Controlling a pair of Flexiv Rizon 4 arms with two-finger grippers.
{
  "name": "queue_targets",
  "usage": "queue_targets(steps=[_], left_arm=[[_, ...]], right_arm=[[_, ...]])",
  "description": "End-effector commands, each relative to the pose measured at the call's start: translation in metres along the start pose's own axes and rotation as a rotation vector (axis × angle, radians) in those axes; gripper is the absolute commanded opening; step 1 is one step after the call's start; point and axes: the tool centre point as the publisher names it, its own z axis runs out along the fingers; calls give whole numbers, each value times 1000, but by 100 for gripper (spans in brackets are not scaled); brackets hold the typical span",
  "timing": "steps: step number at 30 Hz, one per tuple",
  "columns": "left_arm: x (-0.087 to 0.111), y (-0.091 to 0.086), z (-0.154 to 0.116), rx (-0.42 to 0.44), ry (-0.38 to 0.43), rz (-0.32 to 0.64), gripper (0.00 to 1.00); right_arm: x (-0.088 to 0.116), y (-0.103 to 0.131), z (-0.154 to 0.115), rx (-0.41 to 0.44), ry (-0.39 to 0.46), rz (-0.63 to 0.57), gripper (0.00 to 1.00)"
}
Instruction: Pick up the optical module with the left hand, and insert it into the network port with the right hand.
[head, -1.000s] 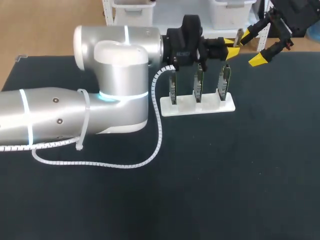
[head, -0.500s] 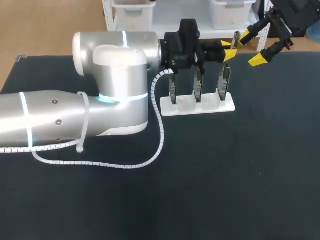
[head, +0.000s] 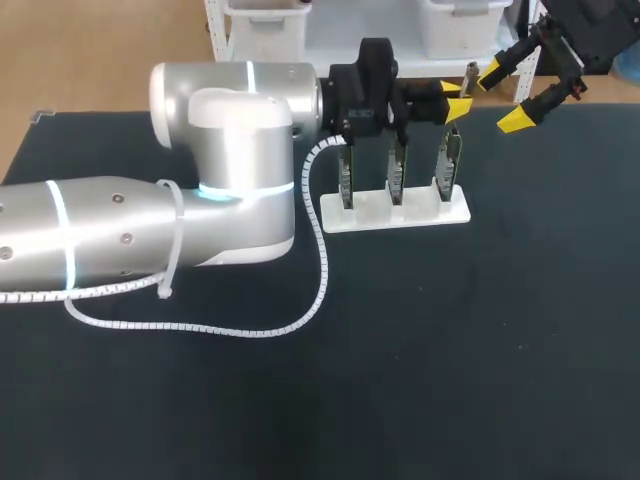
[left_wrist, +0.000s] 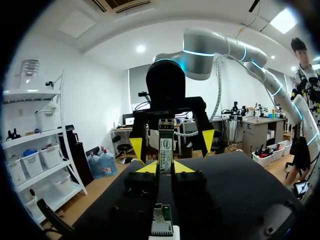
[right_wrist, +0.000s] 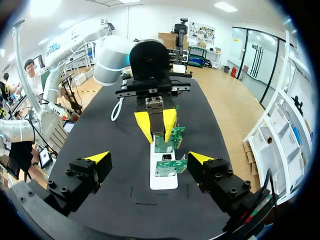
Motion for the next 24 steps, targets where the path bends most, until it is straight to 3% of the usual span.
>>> queue_targets(steps=[1,24], left_arm=[[1,2,1,4,1,-2,0],[1,3,3,7,-6,-5,0]], right_arm=[[0,2,0,5,1,0,100],[0,2,0,5,1,0,100]])
